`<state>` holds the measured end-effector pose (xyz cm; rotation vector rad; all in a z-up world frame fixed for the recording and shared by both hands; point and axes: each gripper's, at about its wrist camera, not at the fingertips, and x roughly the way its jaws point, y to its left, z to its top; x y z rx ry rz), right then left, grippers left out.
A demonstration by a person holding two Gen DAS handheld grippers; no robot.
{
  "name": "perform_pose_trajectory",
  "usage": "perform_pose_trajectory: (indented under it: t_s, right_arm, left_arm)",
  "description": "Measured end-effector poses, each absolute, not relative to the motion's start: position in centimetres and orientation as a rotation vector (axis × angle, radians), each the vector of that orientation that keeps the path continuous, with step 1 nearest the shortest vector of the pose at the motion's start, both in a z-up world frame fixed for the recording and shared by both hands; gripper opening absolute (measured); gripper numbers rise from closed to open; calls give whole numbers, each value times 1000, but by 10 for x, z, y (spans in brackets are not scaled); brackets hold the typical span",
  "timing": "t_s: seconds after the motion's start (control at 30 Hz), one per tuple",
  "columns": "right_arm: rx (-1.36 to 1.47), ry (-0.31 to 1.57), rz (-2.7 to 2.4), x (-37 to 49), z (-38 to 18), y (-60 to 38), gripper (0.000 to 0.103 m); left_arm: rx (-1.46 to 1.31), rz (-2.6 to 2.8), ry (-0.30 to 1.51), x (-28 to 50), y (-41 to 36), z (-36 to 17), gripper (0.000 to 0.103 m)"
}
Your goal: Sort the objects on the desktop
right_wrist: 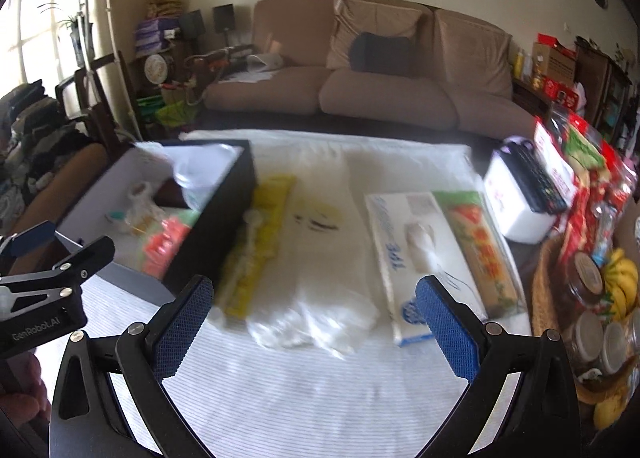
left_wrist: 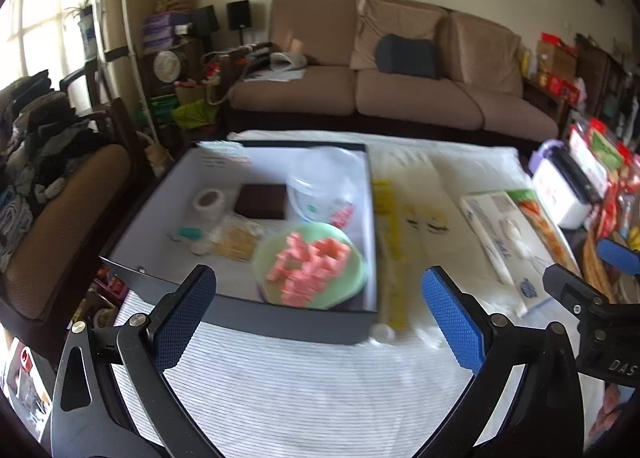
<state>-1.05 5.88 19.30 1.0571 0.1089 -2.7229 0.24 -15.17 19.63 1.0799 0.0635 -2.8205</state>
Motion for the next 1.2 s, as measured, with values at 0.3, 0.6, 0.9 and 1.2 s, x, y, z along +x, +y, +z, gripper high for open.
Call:
perform_pose_trajectory:
  t_s: [0.3, 0.6, 0.9, 1.2]
  right_arm:
    - [1018, 89, -2655, -25, 202, -14, 103]
    - [1001, 89, -2616, -36, 202, -45, 103]
    - [1018, 81, -2693, -42, 193, 31, 103]
    - [1095, 8, -2743, -36, 157, 136, 103]
  left_arm:
    - [1054, -2759, 81, -4, -216, 196, 103]
    - [1074, -2721, 89, -8, -245, 181, 103]
    - [1133, -2809, 87, -4, -199, 161, 103]
    - [1258, -2979, 20, 8, -93, 123, 103]
